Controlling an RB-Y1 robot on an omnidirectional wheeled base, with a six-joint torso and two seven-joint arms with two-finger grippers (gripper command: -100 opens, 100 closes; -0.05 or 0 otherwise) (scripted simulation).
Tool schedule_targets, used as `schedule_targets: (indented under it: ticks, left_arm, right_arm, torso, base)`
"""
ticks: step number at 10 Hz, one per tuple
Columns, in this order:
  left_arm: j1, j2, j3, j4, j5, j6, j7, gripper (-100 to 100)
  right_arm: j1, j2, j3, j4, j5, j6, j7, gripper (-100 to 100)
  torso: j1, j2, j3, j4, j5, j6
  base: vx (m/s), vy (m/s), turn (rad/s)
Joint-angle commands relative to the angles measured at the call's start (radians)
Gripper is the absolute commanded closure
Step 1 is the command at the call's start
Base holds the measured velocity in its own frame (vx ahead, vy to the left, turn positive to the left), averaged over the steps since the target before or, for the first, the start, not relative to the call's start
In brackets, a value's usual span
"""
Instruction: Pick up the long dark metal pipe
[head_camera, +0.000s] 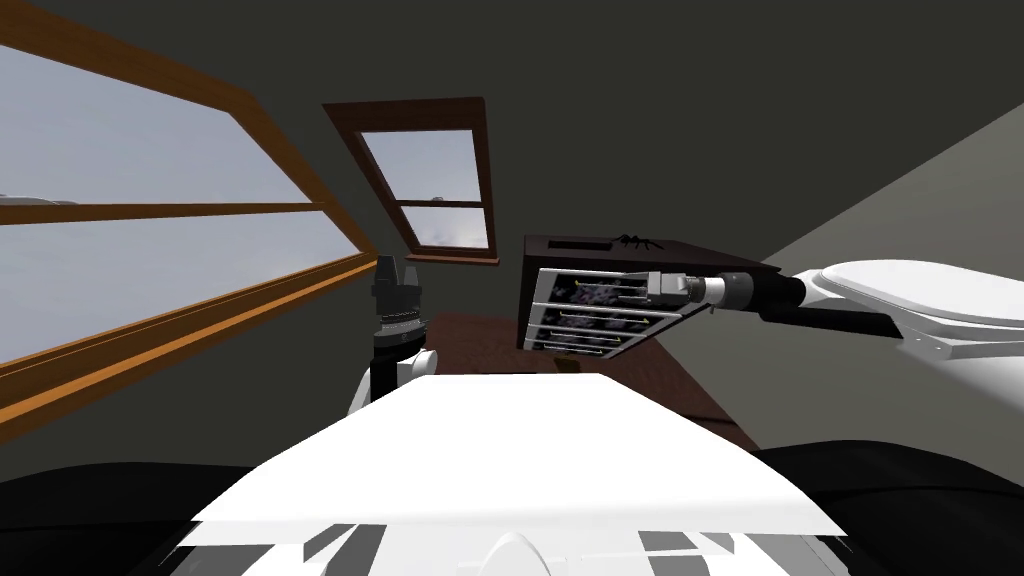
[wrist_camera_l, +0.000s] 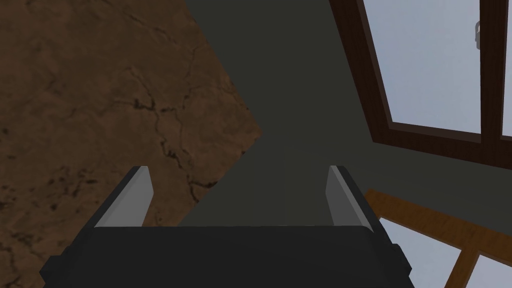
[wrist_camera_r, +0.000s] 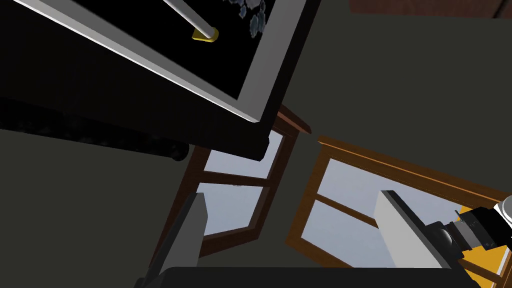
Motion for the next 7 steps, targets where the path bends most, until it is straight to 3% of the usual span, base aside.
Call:
schedule_targets:
  ticks: [1, 2, 4, 5, 6, 7]
  left_arm:
    - [0.0, 0.0, 0.0, 0.0, 0.0, 0.0, 0.0, 0]
    - [0.0, 0.0, 0.0, 0.0, 0.0, 0.0, 0.0, 0]
    - [0.0, 0.0, 0.0, 0.0, 0.0, 0.0, 0.0, 0]
    - [0.0, 0.0, 0.0, 0.0, 0.0, 0.0, 0.0, 0]
    - [0.0, 0.0, 0.0, 0.0, 0.0, 0.0, 0.0, 0]
    - [0.0, 0.0, 0.0, 0.0, 0.0, 0.0, 0.0, 0]
  right_arm:
    - [-0.011, -0.05, 0.008, 0.024, 0.0, -0.008, 0.007, -100]
    - [0.013, -0.08, -0.022, 0.067, 0.026, -0.021, 0.013, -100]
    - [0.013, -0.124, -0.022, 0.07, 0.026, -0.021, 0.013, -100]
    - [0.039, -0.164, -0.051, 0.115, 0.051, -0.031, 0.02, -100]
    - [0.039, -0.194, -0.051, 0.115, 0.051, -0.031, 0.02, -100]
    - [0.066, -0.22, -0.078, 0.153, 0.074, -0.039, 0.026, -100]
  torso:
    - [0.0, 0.0, 0.0, 0.0, 0.0, 0.0]
    - [-0.001, 0.001, 0.0, 0.0, 0.0, 0.0]
    - [-0.001, 0.0, 0.0, 0.0, 0.0, 0.0]
    - [-0.001, 0.001, 0.0, 0.0, -0.001, 0.0]
    - [-0.001, 0.0, 0.0, 0.0, 0.0, 0.0]
    - [-0.001, -0.001, 0.0, 0.0, 0.0, 0.0]
  base:
    - [0.015, 0.011, -0.001]
    - [0.033, 0.024, -0.018]
    - [0.028, 0.021, -0.01]
    - [0.043, 0.028, -0.019]
    - [0.047, 0.032, -0.02]
    - [0.067, 0.038, -0.02]
